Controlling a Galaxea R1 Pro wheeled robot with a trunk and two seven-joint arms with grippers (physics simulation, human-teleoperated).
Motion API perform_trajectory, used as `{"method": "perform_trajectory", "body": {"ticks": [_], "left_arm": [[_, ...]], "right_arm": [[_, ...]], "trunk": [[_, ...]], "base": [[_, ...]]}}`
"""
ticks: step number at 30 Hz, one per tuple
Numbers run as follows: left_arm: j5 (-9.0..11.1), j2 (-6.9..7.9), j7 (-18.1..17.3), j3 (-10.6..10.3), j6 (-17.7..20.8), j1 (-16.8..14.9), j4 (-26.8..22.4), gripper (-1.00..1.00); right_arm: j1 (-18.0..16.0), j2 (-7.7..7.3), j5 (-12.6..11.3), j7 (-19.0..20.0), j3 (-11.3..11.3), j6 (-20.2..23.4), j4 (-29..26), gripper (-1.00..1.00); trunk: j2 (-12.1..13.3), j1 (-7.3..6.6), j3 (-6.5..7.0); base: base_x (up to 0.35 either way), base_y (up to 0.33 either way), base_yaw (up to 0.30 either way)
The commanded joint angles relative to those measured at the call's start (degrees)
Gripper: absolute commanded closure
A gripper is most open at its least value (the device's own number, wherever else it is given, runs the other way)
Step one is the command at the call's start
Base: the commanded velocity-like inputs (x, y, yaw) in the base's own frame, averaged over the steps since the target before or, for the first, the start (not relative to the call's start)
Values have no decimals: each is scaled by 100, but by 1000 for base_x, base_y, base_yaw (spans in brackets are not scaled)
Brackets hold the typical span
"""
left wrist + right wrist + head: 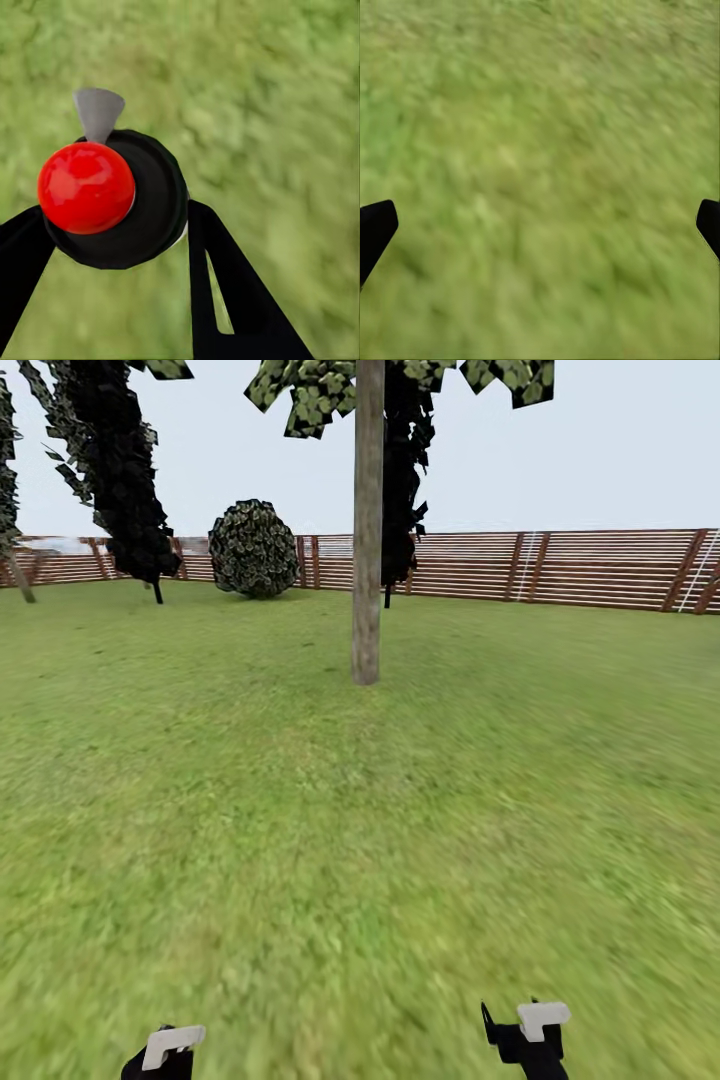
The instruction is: In the garden, pick up the pesticide atomizer on the floor and spray pesticide onto both trees until each tree trunk is fully covered.
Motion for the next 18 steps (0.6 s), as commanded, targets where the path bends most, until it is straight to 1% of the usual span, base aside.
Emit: {"method": "perform_trajectory", "body": {"ticks": [1, 18], "left_arm": [[33, 0, -3, -1, -19, -3, 3, 100], [33, 0, -4, -1, -19, -2, 5, 100]], "right_arm": [[-3, -1, 27, -1, -3, -16, 4, -100], [-3, -1, 27, -1, -3, -16, 4, -100]], "trunk": [[-2, 2, -5], [-2, 2, -5]], "base": [[337, 0, 0], [337, 0, 0]]}}
